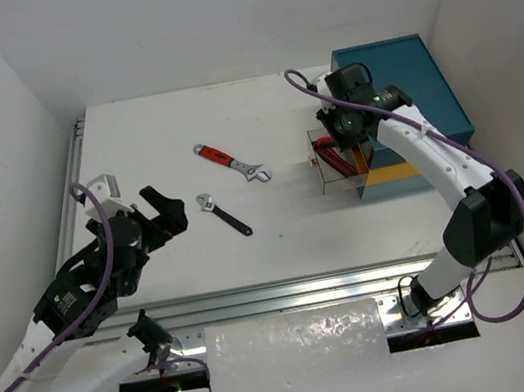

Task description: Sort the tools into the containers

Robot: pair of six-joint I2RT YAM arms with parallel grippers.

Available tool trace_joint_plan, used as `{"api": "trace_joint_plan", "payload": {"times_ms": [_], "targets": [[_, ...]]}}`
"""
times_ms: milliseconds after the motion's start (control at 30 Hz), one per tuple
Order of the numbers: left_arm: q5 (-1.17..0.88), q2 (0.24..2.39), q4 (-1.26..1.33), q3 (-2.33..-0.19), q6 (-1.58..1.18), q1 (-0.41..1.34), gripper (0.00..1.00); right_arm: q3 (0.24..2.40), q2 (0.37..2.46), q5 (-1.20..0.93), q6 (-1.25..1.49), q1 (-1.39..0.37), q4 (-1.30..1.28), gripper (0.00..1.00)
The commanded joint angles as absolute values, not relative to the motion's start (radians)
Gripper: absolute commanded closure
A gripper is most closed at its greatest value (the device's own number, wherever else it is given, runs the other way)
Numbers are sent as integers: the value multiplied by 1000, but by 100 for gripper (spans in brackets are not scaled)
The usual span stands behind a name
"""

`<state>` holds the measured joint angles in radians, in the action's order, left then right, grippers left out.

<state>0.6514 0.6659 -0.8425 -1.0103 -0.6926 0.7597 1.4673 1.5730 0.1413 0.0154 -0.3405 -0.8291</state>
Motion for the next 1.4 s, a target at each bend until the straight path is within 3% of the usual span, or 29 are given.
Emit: {"api": "trace_joint_plan", "payload": {"times_ms": [0, 100, 133, 333, 600, 800, 1367], "targets": [[724, 658, -877, -1072, -655, 764, 0, 1480, 1577, 80, 74, -370, -793, 79], [791, 641, -910, -1081, -629, 764, 0, 1454, 1583, 135, 106, -449, -730, 99], [808, 635, -925, -1077, -623, 764, 0, 1453, 1585, 64, 120, -462, -720, 100], [890, 551, -882, -971, -617, 764, 0, 1578, 1693, 93, 218, -575, -724, 100], [841, 388, -833, -922, -575, 765, 0, 1842, 2074, 609, 319, -574, -936, 100], [839, 305, -831, -910, -581, 765, 0, 1901, 2140, 754, 292, -500, -920, 100], [828, 353, -816, -900, -578, 765, 0, 1875, 2191, 876, 118, -344, -767, 100]]}}
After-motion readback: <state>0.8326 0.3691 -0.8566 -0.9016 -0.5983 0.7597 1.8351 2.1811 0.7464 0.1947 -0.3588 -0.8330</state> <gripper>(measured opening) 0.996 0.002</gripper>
